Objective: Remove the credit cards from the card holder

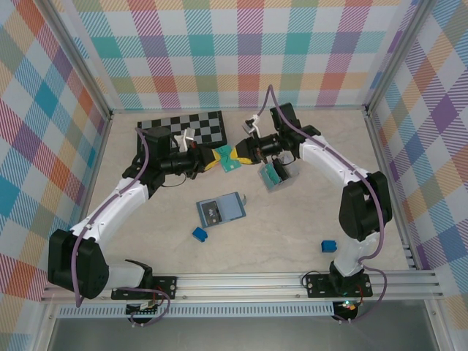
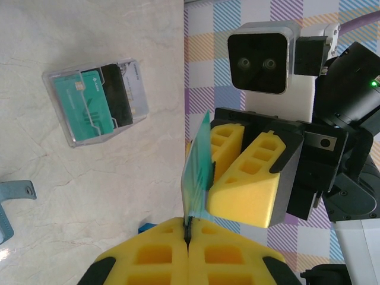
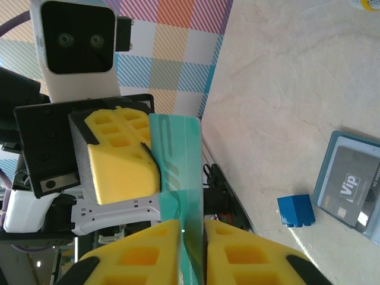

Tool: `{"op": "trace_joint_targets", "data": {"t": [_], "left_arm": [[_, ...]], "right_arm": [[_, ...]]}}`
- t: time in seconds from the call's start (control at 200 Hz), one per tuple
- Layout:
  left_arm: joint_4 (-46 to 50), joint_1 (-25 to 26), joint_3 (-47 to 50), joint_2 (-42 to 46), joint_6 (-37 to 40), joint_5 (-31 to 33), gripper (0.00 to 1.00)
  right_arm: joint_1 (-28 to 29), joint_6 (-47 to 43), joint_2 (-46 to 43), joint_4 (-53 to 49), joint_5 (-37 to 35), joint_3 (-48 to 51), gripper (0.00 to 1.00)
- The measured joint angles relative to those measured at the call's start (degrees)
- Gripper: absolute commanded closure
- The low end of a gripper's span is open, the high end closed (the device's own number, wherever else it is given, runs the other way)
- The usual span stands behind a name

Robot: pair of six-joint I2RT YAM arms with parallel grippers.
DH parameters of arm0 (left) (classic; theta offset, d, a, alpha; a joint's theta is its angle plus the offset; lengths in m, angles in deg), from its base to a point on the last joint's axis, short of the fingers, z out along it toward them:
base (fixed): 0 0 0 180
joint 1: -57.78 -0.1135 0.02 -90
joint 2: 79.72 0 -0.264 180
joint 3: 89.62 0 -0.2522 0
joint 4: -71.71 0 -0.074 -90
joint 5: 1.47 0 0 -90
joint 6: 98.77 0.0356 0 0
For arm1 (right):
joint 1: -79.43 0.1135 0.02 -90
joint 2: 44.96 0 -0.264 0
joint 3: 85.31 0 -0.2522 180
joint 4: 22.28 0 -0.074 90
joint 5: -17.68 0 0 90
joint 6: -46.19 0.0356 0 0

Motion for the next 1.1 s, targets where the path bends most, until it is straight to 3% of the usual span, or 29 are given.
{"op": "trace_joint_targets", "data": {"t": [0.06, 0.09, 0.255, 0.375, 0.46, 0.665, 0.77, 0.905, 1.1], "left_arm": [[0.20, 0.00, 0.00, 0.00, 0.22, 0.15, 1.00], [0.66, -0.07, 0.00, 0.00, 0.33, 0.28, 0.95], [6.73, -0.04, -0.90, -0.02, 3.30, 2.95, 0.57], [17.38, -0.04, -4.17, -0.02, 8.22, 8.66, 0.25], [23.74, -0.11, -6.01, 0.02, 10.27, 13.77, 0.15], [33.03, -0.94, -4.76, 0.52, 13.86, 22.95, 0.00], [35.69, -1.18, -3.61, 1.46, 14.67, 26.34, 0.00], [37.90, -1.25, -3.56, 1.81, 15.45, 29.05, 0.00], [39.63, -1.29, -3.56, 1.79, 15.74, 30.53, 0.00]], "right_arm": [[0.00, 0.55, 0.00, 0.37, 0.48, 0.02, 0.98], [0.00, 0.68, 0.00, 0.66, 0.59, 0.02, 1.00], [0.15, -0.48, -0.57, 0.90, -2.03, 0.74, 1.00], [0.28, -5.31, -2.84, -2.95, -10.47, 0.81, 1.00], [0.13, -9.97, -5.09, -6.91, -18.45, 0.81, 1.00], [-0.39, -21.62, -6.62, -15.65, -39.98, 0.79, 1.00], [-1.29, -26.08, -6.25, -18.08, -47.87, 0.81, 1.00], [-2.60, -29.42, -3.91, -19.26, -53.33, 0.81, 1.00], [-4.07, -31.47, 0.74, -19.54, -55.54, 0.81, 1.00]]}}
